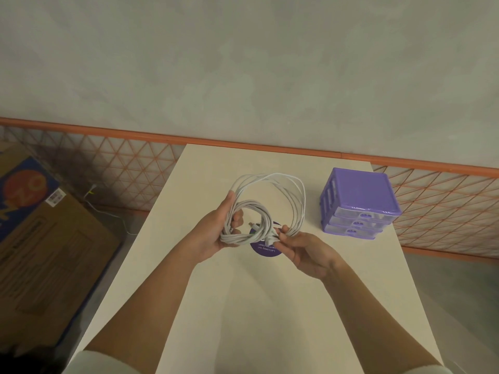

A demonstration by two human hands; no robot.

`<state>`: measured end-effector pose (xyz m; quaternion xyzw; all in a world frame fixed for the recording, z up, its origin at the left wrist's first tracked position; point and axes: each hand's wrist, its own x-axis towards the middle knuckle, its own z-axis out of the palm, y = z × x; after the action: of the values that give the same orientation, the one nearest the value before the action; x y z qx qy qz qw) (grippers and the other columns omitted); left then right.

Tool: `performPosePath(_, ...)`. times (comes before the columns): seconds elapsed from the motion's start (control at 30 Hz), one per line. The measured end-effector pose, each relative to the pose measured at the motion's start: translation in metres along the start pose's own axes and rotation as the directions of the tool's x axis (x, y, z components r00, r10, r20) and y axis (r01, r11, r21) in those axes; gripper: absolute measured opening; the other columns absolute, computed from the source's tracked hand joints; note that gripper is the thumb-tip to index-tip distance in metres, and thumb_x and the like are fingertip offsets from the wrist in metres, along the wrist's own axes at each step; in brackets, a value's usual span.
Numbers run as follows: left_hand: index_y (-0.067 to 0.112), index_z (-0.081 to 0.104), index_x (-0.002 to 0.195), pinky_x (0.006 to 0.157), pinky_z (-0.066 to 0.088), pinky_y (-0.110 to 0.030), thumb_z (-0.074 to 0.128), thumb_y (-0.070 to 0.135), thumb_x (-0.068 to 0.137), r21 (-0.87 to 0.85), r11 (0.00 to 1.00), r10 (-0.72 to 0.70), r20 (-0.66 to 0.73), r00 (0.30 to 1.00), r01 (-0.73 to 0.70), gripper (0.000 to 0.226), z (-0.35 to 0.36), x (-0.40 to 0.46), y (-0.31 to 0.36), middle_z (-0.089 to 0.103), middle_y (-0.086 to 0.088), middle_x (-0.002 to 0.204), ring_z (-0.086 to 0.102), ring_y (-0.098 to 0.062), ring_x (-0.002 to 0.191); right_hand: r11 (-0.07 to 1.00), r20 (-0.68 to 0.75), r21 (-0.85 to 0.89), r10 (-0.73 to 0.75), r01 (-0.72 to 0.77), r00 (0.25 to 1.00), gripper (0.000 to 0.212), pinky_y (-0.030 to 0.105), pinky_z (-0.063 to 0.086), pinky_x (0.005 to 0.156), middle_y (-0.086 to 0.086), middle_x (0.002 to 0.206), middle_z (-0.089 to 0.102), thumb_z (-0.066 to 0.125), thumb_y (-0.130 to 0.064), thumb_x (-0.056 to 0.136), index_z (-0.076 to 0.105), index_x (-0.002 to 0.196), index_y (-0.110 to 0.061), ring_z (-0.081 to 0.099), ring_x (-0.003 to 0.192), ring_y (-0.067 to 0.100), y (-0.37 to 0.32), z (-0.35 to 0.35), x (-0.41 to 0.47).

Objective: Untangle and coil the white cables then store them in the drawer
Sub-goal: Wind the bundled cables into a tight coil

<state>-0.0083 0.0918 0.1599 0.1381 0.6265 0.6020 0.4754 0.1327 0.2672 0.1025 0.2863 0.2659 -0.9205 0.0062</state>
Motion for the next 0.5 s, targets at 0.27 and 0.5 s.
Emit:
performPosePath(0.27, 0.018, 0.059, 0.070, 0.047, 0.043, -0.021, 0.040, 0.067, 0.090, -0.013, 0.994, -0.105, -0.002, 0.994, 0.105, 0.056, 0.014, -0.006, 0.000, 0.053, 0.006, 0.054, 0.051, -0.008, 0.045, 0.995, 0.134, -0.097, -0.005, 0.018, 0.991, 0.046, 0.030, 0.060, 0.075, 0.020, 0.108, 0.068, 0.066, 0.007, 0.075, 0.056, 0.120, 0.011, 0.071, 0.096, 0.029, 0.000, 0.010, 0.006)
performPosePath(0.5, 0.019, 0.064, 0.081, 0.050, 0.045, -0.025, 0.035, 0.062, 0.094, 0.048, 0.998, -0.040, -0.005, 0.999, 0.040, 0.054, 0.019, 0.001, -0.005, 0.062, 0.004, 0.057, 0.057, -0.010, 0.048, 0.981, 0.237, -0.183, -0.018, 0.063, 0.971, 0.089, 0.035, 0.055, 0.094, 0.029, 0.129, 0.057, 0.093, -0.008, 0.053, 0.051, 0.128, 0.017, 0.064, 0.107, 0.034, 0.004, 0.028, 0.007)
